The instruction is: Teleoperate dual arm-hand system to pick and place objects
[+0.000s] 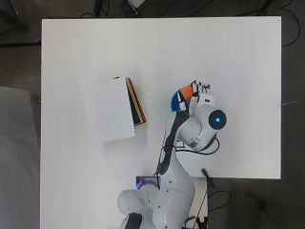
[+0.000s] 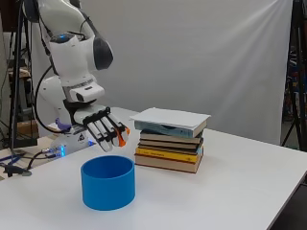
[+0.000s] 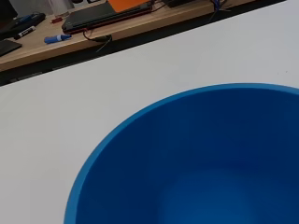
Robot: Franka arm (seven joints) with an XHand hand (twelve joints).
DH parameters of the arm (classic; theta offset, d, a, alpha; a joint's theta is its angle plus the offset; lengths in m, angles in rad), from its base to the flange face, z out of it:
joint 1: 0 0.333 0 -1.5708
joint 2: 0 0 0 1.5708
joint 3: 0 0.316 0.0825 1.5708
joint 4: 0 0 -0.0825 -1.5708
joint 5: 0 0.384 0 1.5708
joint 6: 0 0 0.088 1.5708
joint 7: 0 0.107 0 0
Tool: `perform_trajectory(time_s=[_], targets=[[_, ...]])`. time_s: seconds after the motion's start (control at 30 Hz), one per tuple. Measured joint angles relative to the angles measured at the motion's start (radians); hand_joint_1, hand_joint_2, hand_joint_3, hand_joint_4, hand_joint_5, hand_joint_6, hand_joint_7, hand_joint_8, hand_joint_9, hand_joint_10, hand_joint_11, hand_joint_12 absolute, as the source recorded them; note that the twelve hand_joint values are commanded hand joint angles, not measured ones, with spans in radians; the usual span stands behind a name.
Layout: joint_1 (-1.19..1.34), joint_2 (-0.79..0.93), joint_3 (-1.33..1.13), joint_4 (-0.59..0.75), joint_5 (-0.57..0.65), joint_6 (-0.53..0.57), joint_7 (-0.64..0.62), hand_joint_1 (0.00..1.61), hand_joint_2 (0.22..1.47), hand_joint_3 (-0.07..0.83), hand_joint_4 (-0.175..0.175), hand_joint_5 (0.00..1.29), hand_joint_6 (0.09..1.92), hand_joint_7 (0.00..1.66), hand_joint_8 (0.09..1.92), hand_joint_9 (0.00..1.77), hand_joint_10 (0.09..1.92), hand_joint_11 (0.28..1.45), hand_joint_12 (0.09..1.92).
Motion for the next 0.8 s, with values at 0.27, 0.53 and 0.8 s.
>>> perform_trajectory(time_s=[0.27, 0.53, 0.8], targets=[[-0.021, -0.014, -0.053, -0.031, -0.07, 0.001, 0.06, 0.77, 1.31, 0.0, 0.175, 0.59, 1.53, 0.62, 0.91, 0.78, 0.67, 0.71, 0.09], [-0.019, 0.022, -0.052, -0.027, -0.049, 0.005, 0.064, 0.22, 0.87, -0.032, 0.046, 0.05, 0.12, 0.1, 0.1, 0.29, 0.11, 0.46, 0.09], [-0.019, 0.097, -0.03, 0.1, -0.056, -0.212, 0.121, 0.12, 0.84, 0.0, 0.044, 0.0, 0.09, 0.12, 0.09, 0.3, 0.09, 0.45, 0.09]])
